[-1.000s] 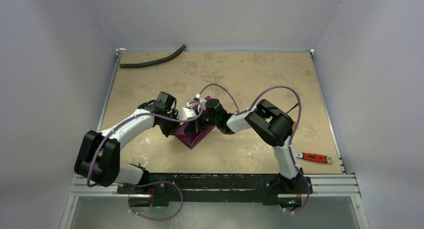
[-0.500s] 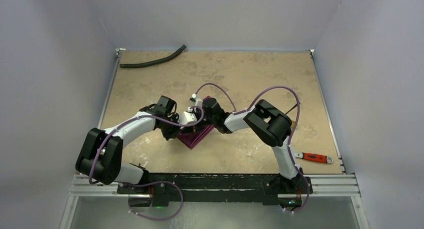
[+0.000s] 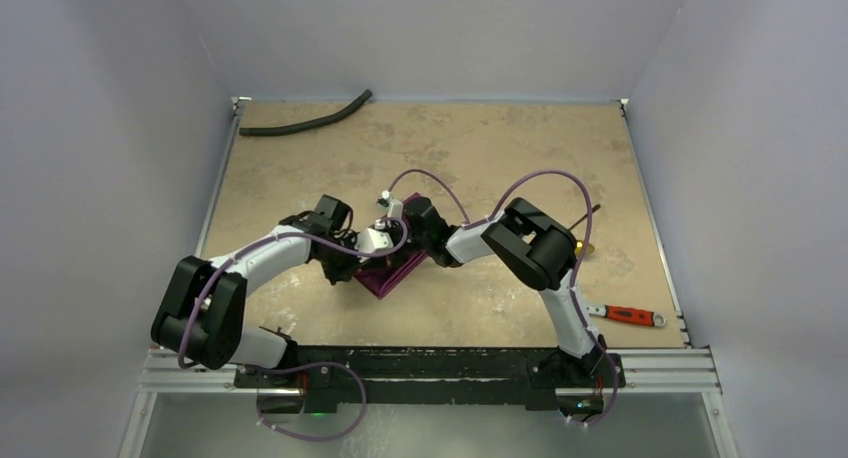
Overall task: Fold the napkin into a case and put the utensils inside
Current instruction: Rotate the 2/3-rectangle-folded napkin at the center of the board.
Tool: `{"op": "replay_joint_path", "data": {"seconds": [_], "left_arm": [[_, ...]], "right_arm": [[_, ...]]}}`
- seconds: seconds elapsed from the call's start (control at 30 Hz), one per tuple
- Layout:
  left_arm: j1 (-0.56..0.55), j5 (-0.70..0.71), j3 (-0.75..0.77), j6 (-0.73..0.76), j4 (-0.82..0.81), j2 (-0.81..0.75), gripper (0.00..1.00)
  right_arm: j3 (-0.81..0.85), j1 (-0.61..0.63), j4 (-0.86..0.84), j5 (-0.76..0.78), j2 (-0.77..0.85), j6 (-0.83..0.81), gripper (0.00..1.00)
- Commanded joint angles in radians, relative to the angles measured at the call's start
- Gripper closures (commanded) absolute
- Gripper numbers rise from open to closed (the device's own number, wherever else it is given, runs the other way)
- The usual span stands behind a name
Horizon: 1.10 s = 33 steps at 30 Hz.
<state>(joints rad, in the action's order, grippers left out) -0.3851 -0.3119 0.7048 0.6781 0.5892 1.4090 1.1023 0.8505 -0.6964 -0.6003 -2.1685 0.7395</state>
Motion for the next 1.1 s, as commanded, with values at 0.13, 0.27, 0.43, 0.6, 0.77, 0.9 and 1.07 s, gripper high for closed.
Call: {"op": "replay_joint_path", "data": {"seconds": [0.13,0.27,0.43,0.6,0.77,0.9,1.07], "left_arm": [[0.006,0.046,-0.012,0.065,-0.012,-0.075,0.97],[0.006,0.142,-0.055,0.092,-0.117,-0.065,0.97],[-0.001,0.214,-0.061,0.130,-0.228,-0.021,0.97],[-0.026,0.297,-0.061,0.210,-0.356,0.031,0.97],[-0.029,0.310,-0.003,0.360,-0.484,0.133,0.98],[-0.029,0.310,0.109,0.443,-0.533,0.244,0.98],[-0.026,0.310,0.155,0.486,-0.541,0.250,0.97]], "right_arm": [[0.026,-0.049,0.068,-0.037,0.082,0.005,1.00],[-0.008,-0.146,0.123,-0.005,0.183,-0.061,1.00],[-0.065,-0.217,0.182,0.060,0.217,-0.144,1.00],[-0.161,-0.253,0.118,0.105,0.186,-0.119,1.00],[-0.270,-0.255,0.045,0.171,0.211,-0.075,1.00],[-0.341,-0.254,0.027,0.241,0.282,-0.043,1.00],[-0.354,-0.255,0.097,0.286,0.394,-0.085,1.00]]}}
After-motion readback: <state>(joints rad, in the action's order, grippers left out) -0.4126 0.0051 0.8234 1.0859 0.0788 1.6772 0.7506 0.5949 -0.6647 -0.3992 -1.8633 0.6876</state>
